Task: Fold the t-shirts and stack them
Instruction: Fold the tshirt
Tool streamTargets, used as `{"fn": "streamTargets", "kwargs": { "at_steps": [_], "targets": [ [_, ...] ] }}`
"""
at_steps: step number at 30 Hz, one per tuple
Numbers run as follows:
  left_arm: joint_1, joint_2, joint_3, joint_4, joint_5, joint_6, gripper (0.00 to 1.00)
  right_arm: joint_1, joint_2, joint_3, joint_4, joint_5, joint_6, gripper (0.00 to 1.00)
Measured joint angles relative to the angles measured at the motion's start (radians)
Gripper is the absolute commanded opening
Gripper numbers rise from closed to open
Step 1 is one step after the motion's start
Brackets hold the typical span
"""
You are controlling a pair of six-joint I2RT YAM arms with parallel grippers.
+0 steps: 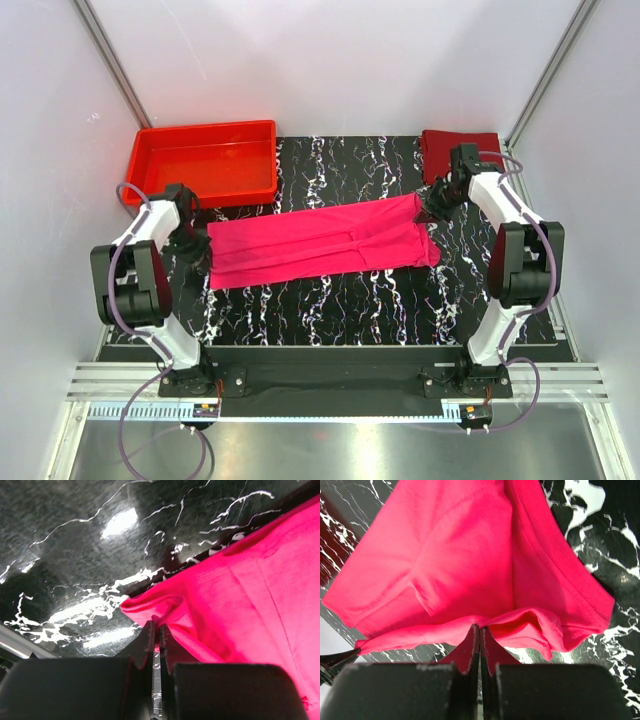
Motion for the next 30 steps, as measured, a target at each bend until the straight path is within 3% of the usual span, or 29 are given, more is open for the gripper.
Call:
{"fn": "streamTargets", "kwargs": {
  "at_steps": [30],
  "targets": [
    [0.01,0.157,0.113,-0.002,0.01,0.004,0.0,-0.002,0.172,0.158,-0.007,0.0,0.0,0.0]
  ]
}}
